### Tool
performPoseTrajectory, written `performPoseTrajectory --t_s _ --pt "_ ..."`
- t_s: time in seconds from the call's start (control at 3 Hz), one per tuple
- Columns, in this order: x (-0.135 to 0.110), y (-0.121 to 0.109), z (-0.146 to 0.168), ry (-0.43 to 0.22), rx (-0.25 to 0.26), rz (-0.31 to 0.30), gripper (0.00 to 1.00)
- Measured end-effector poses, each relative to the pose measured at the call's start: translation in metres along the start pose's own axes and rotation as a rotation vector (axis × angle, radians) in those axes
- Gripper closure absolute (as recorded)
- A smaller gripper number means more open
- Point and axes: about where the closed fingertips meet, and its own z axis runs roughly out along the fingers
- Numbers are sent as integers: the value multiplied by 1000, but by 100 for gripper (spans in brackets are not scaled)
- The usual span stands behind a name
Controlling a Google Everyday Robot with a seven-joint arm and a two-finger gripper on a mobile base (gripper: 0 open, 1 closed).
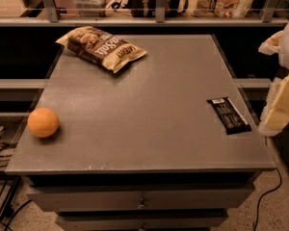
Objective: Move rxbar chocolate near orange
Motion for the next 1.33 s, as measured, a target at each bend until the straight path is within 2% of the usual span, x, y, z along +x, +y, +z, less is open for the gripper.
performPoseTrajectory --t_s 0.33,0.67,1.0,1.33 --pt "0 0 0 0 0 0 0" --pt "-1 -4 6 -46 -13 27 0" --pt "-9 -10 25 -99 -2 80 0" --pt "-19 -27 49 -168 26 154 0"
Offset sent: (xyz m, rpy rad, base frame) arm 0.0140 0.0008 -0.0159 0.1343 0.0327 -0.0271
